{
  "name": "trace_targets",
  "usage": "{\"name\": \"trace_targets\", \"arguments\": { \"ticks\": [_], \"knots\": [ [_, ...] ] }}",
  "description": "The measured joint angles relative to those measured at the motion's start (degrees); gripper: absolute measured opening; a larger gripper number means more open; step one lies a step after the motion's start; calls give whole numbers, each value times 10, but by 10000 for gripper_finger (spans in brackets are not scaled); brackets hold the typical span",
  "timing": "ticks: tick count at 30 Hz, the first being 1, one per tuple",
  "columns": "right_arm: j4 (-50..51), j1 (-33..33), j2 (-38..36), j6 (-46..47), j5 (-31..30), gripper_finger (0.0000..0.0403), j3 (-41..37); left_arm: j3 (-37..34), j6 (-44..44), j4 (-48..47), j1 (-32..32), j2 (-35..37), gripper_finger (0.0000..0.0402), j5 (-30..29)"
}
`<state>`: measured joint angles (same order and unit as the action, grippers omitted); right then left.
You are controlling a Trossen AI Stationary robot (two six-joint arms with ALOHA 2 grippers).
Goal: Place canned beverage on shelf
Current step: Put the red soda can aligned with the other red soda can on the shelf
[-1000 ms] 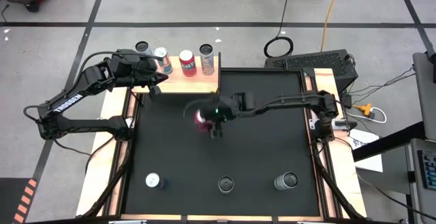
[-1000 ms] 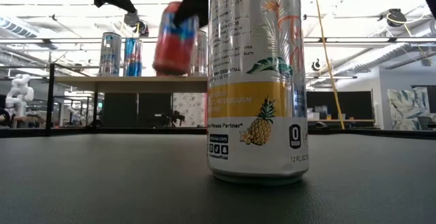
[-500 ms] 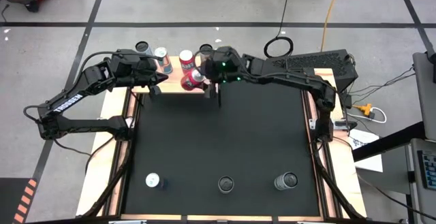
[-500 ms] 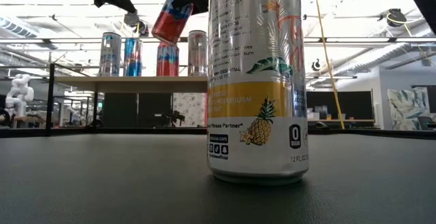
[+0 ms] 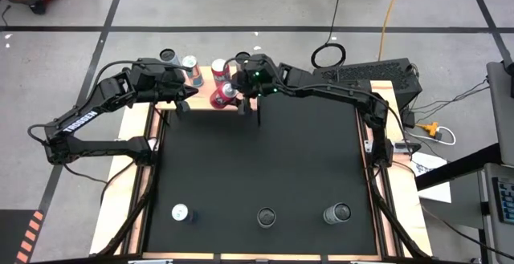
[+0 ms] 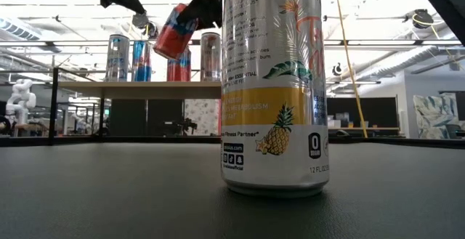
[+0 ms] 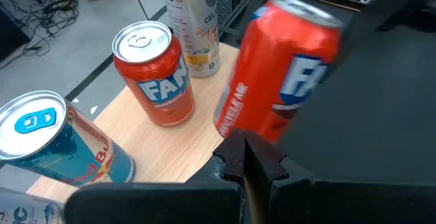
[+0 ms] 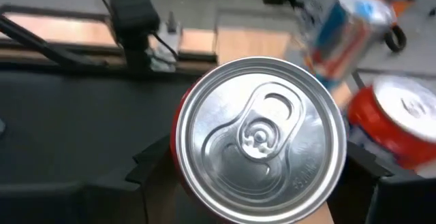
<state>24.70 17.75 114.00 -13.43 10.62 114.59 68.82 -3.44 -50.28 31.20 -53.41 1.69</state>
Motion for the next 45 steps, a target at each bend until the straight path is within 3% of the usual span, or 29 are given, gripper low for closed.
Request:
{"name": "trace_targets", "arguments": {
  "ticks": [20,45],
  "knots": [
    [116,45,0,-10,0,254,0,0,-3,0,0,0,1,0],
    [102,49,0,-8,-1,313,0,0,-3,0,0,0,1,0]
  ]
}}
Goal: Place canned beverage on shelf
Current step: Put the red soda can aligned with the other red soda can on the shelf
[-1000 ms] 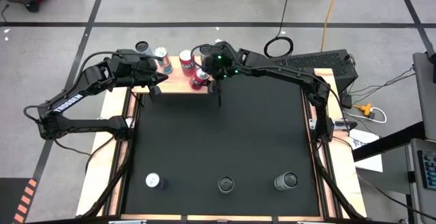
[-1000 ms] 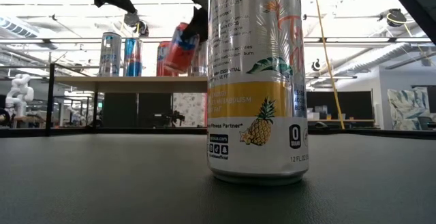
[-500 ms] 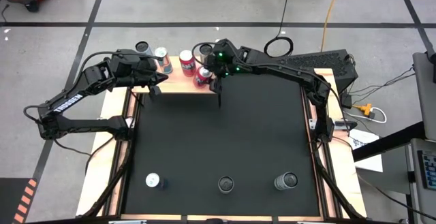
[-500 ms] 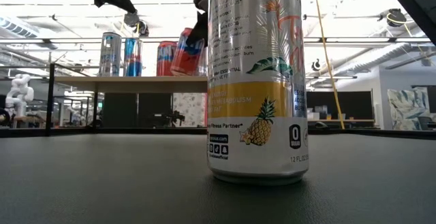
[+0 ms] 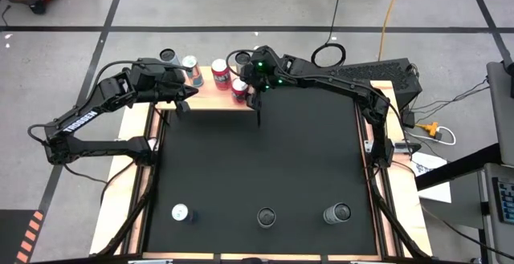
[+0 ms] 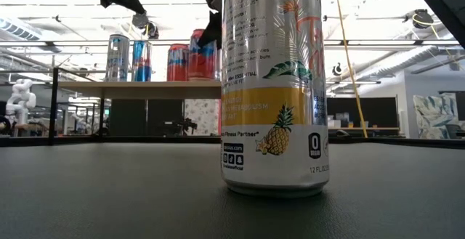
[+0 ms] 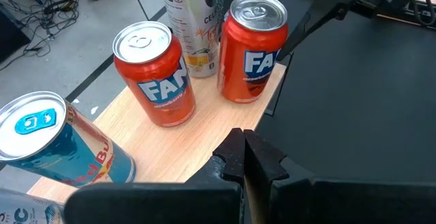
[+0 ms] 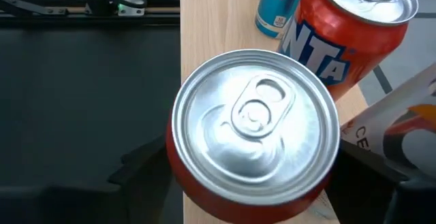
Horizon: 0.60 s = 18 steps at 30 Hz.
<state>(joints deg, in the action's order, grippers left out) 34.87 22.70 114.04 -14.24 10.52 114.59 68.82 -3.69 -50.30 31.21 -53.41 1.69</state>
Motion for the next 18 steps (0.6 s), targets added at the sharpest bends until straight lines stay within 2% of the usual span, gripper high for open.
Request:
{"name": "trace_targets", "arguments": {
  "ticks": [18],
  "knots": [
    [9,0,-20,0,1,350,0,0,1,0,0,0,1,0]
  ]
}}
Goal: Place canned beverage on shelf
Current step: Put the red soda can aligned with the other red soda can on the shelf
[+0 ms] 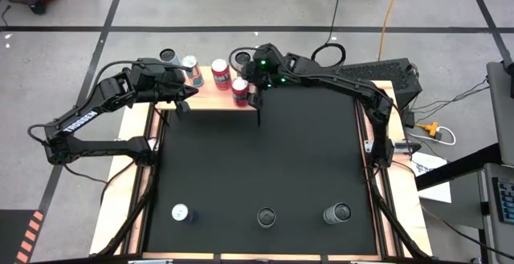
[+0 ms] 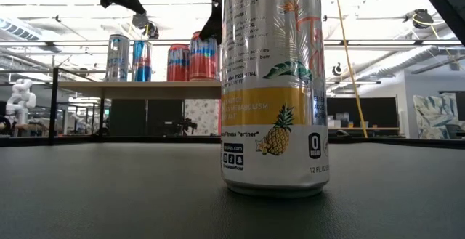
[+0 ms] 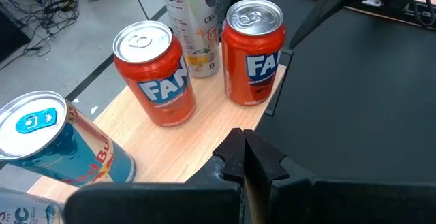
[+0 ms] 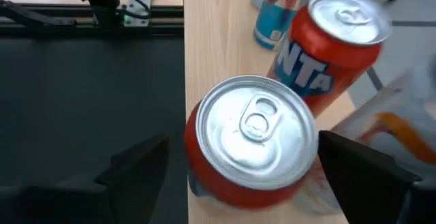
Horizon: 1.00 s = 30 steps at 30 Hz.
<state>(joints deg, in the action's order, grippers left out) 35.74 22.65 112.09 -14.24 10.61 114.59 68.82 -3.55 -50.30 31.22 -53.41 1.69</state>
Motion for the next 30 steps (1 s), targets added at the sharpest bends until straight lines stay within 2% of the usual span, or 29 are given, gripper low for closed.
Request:
{"name": "trace_targets", "arguments": {
  "ticks": [12,16,20,30],
  "knots": [
    [79,-2,-51,44,-2,350,1,0,1,0,0,0,1,0],
    [104,-3,-47,48,-57,344,0,0,0,0,0,0,1,0],
    [104,-3,-37,62,-84,311,0,0,0,0,0,0,1,0],
    [100,-3,-28,79,-76,180,0,0,-1,0,0,0,1,0]
  ]
}}
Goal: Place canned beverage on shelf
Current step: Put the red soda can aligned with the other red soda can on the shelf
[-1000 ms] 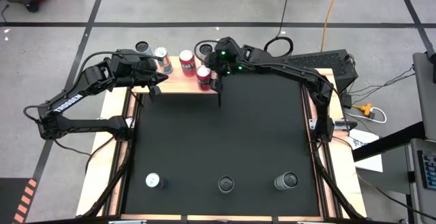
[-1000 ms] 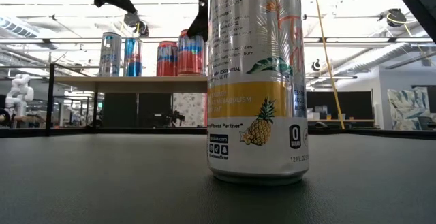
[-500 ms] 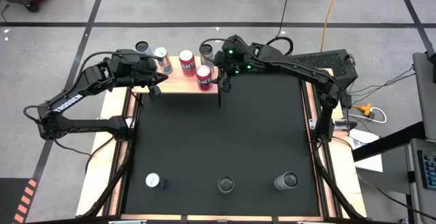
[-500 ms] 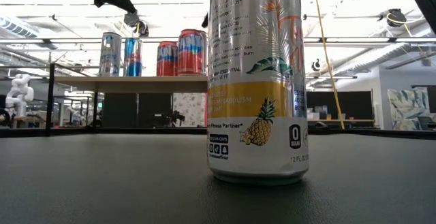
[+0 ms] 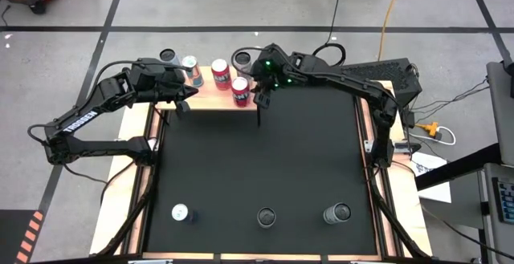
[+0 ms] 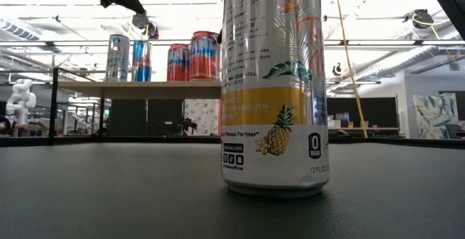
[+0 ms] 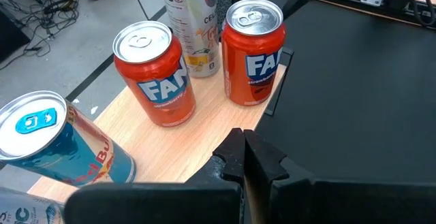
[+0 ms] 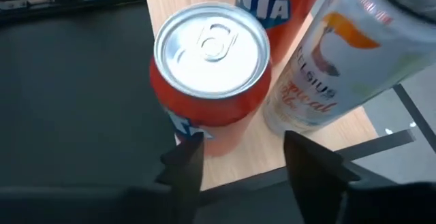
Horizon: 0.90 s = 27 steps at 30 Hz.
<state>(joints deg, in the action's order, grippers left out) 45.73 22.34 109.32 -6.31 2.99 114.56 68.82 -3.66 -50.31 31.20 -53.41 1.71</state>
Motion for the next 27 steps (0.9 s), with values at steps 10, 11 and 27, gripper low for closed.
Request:
{"name": "trace_targets", "arguments": {
  "ticks": [10,11,27],
  "knots": [
    [-5,0,10,12,0,95,0,0,-1,0,0,0,1,0],
    [-9,0,15,11,0,88,0,0,-1,0,0,0,1,0],
    [-56,2,50,11,-1,52,0,0,-1,0,0,0,1,0]
  ]
}}
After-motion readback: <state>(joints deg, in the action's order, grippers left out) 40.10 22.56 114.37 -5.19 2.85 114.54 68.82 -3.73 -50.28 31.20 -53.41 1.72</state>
